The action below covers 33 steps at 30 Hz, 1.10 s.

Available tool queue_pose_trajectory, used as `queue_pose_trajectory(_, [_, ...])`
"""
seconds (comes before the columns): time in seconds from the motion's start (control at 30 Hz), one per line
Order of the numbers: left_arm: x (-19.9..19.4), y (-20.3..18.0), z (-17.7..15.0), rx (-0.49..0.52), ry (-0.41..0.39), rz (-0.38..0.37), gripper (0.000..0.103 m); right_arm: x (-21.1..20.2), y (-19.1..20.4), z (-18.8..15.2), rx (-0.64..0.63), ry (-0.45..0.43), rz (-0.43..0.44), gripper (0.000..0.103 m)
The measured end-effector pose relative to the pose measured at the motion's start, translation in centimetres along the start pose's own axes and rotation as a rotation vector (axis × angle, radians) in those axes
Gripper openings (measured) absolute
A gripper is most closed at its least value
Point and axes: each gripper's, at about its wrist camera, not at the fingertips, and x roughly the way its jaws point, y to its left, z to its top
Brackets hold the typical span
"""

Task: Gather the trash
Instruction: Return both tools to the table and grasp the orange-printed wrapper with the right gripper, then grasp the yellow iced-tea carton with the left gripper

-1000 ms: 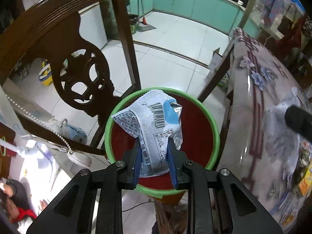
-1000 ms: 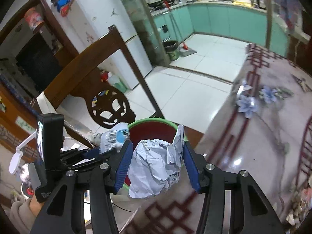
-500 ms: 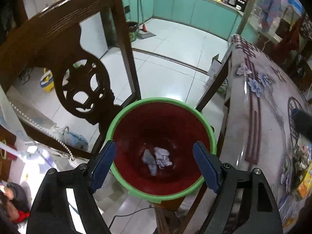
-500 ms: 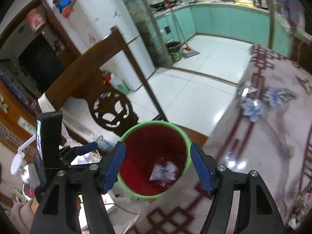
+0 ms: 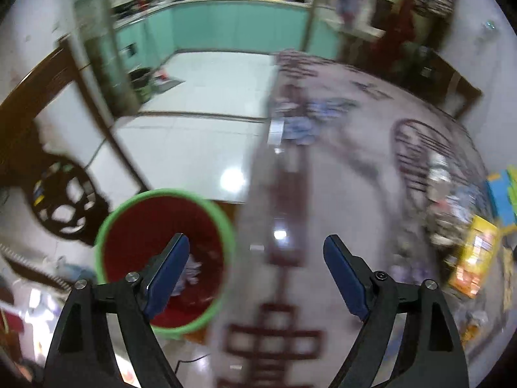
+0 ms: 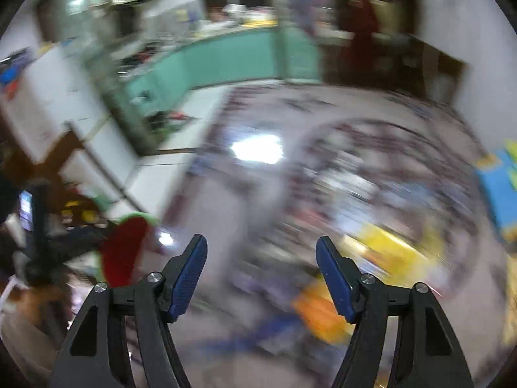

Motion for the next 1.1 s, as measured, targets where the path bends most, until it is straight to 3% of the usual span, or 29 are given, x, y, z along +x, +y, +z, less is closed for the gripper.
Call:
queue_pose_trajectory(0.1, [-0.5,-4.6,-0.2,0.074,-0.006,-0.074,0.089,-0.1,-5.9,-4.1,0.115,0.079,-0.120,0.073])
queue_pose_trajectory(0.27, [-1.0,-11.8,-1.2,0.199,0.014,-0.175,0.090,1.0,-12.5,-9.7,0.259,0.194,-0.190,0.073])
queue_pose_trajectory(0.47, [-1.5,-19.3,-3.4,0.333,0.042,-0.247,0.090,4.1,-15.6,-12.7,0.296,0.308,-0.140,0.073])
queue_pose_trajectory(0.57, [-1.2,-21.6,-3.8,0.364,0.050,-0.247,0.090,4.7,-16.4,-12.8,0.281,0.308,-0.099,0.064])
queue_pose_trajectory(0.63, [-0.8,-23.1,-3.9,0.371,0.059,-0.250,0.090,4.9,-17.1,-12.3,0.236,0.281,-0.098,0.031])
queue_pose_trajectory(0.77, [0.6,-25.3,-3.9,0.378,0.095,-0.272,0.090,4.4,-18.9,-10.7,0.228,0.240,-0.018,0.030])
queue_pose_trajectory(0.9, [1.8,-27.4,-4.2,0.391,0.143,-0.331,0.089,2.7,-20.6,-8.5,0.208,0.162,-0.017,0.030])
queue_pose_trajectory(1.1, [3.8,-29.2,-4.8,0.351,0.209,-0.359,0.089,1.1,-22.3,-7.6,0.214,0.131,0.007,0.030])
